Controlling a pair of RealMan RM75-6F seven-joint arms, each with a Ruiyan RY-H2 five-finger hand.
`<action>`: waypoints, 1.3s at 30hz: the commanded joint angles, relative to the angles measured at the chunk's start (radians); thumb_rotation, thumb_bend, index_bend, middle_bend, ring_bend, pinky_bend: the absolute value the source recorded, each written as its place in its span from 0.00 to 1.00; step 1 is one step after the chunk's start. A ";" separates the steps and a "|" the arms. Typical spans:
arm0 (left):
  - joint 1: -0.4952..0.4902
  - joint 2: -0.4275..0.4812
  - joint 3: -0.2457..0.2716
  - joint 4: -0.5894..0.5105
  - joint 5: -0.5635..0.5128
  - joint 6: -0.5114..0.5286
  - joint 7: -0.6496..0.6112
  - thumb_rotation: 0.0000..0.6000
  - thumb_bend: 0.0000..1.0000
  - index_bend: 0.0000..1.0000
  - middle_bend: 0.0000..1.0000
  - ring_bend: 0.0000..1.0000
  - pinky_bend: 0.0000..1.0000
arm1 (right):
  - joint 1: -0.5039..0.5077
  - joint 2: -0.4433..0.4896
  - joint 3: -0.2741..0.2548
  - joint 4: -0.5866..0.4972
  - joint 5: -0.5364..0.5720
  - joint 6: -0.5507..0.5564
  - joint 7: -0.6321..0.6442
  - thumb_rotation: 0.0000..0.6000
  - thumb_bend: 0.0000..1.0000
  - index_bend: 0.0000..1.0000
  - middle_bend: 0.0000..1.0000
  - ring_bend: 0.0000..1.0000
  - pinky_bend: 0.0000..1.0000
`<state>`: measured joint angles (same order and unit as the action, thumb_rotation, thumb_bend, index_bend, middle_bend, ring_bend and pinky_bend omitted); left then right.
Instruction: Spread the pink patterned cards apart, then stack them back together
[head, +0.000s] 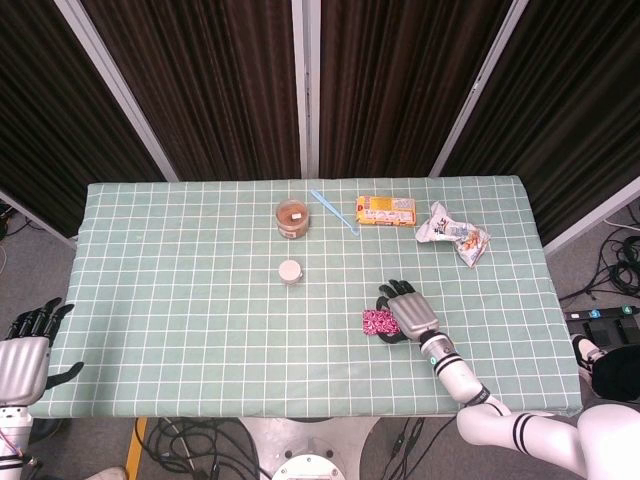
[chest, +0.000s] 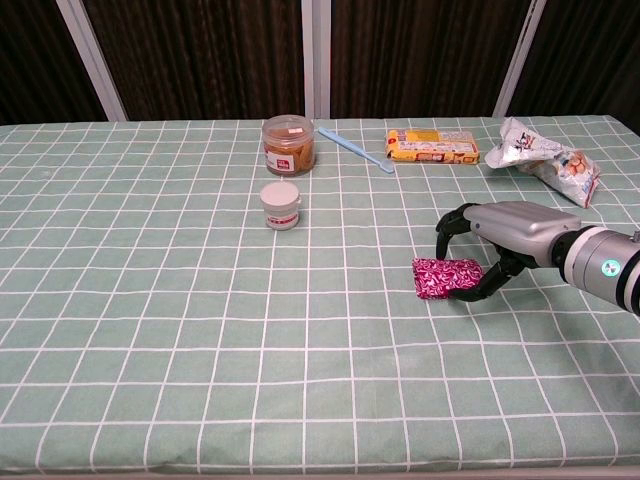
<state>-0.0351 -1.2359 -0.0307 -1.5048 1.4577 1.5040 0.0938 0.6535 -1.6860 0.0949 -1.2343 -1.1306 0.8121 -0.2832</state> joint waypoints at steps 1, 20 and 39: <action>0.001 0.000 0.000 0.001 0.000 0.001 -0.001 1.00 0.09 0.22 0.22 0.18 0.19 | 0.000 -0.002 0.000 0.002 0.003 0.002 -0.005 0.75 0.18 0.36 0.11 0.00 0.09; -0.004 -0.005 -0.007 0.009 0.000 -0.002 -0.011 1.00 0.09 0.22 0.22 0.18 0.19 | -0.082 0.123 0.040 -0.091 -0.015 0.154 0.084 0.75 0.19 0.25 0.11 0.00 0.09; -0.024 -0.028 -0.044 -0.010 -0.037 -0.007 0.041 1.00 0.09 0.22 0.22 0.18 0.19 | -0.447 0.533 -0.060 -0.425 -0.234 0.616 0.324 0.69 0.19 0.13 0.06 0.00 0.02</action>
<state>-0.0591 -1.2630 -0.0732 -1.5135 1.4219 1.4967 0.1329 0.2374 -1.1755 0.0559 -1.6285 -1.3412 1.3981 0.0300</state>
